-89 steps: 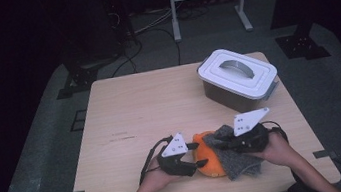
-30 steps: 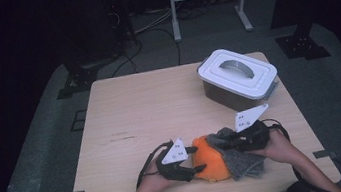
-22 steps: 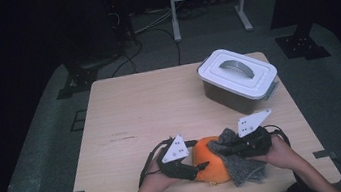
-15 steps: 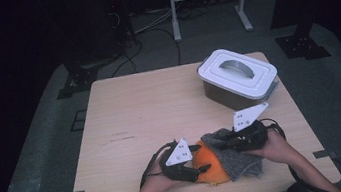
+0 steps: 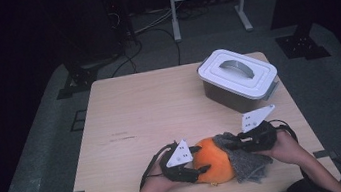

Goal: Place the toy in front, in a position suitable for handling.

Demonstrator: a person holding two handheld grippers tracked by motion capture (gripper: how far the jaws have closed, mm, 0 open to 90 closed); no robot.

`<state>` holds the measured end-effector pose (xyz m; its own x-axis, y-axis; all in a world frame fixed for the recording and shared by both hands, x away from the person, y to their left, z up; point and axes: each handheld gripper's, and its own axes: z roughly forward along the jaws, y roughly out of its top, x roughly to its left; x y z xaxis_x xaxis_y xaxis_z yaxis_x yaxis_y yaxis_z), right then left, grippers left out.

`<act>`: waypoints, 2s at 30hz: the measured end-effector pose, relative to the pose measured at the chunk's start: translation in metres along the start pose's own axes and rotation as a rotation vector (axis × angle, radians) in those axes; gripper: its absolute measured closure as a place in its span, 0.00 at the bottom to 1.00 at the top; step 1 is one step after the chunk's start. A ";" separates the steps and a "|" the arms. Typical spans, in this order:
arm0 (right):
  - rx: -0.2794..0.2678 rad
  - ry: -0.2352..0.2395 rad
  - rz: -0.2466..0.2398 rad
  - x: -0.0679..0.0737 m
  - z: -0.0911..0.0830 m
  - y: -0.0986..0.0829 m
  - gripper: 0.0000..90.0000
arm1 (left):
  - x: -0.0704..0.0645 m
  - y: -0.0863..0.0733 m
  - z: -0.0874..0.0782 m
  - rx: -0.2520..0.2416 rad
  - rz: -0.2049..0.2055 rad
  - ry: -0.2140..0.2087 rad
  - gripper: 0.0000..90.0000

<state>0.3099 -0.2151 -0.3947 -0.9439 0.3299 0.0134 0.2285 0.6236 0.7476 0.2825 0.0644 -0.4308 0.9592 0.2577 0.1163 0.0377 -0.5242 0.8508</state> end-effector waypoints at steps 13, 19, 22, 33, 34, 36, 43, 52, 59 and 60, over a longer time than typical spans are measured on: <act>-0.082 0.047 0.033 0.006 0.010 0.000 0.88 | 0.010 -0.005 -0.005 -0.033 -0.073 0.057 0.26; -0.093 0.069 0.027 0.014 0.013 -0.005 0.88 | 0.012 -0.009 -0.001 -0.009 -0.116 0.002 0.29; -0.073 0.062 0.020 0.010 0.003 -0.001 0.88 | 0.006 -0.004 0.001 -0.007 -0.064 0.013 0.37; -0.022 0.061 -0.062 0.010 0.025 0.035 0.88 | 0.005 -0.009 -0.005 0.021 -0.017 0.031 0.41; -0.026 0.058 -0.049 0.008 0.023 0.031 0.88 | 0.005 -0.008 -0.004 0.019 -0.017 0.029 0.41; -0.028 0.053 -0.012 0.004 0.016 0.019 0.88 | 0.006 -0.008 -0.004 0.018 -0.022 0.020 0.40; -0.069 0.046 0.016 0.007 0.011 0.000 0.88 | 0.014 -0.006 -0.004 0.001 -0.103 -0.039 0.23; -0.073 0.038 -0.050 0.015 0.010 0.010 0.88 | 0.017 -0.003 0.000 0.017 -0.081 -0.043 0.41; -0.119 0.022 -0.083 0.006 0.011 0.039 0.88 | 0.018 -0.001 -0.008 0.015 0.058 0.054 0.45; -0.108 0.032 -0.078 0.004 0.015 0.038 0.88 | 0.020 -0.004 -0.009 0.011 0.050 0.048 0.45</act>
<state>0.3183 -0.1798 -0.3759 -0.9652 0.2600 -0.0276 0.1291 0.5659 0.8143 0.2993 0.0791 -0.4274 0.9455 0.2695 0.1826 -0.0062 -0.5460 0.8377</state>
